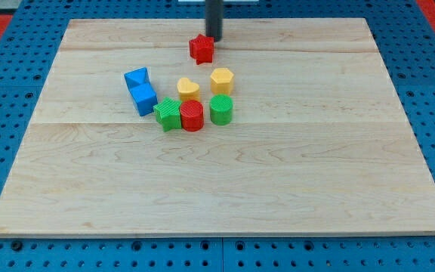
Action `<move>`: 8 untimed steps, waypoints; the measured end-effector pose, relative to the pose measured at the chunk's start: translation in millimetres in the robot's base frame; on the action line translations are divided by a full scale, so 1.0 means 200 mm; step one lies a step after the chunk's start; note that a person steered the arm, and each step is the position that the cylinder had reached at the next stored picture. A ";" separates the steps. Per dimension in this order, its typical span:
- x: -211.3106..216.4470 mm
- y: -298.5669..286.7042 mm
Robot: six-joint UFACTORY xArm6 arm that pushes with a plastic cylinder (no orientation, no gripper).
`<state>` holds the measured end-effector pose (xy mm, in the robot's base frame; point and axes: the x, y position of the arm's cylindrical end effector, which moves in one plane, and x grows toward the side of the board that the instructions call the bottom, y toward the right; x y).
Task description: Slide the red star close to the yellow heart
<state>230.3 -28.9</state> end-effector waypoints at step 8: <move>0.08 0.21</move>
<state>245.6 12.6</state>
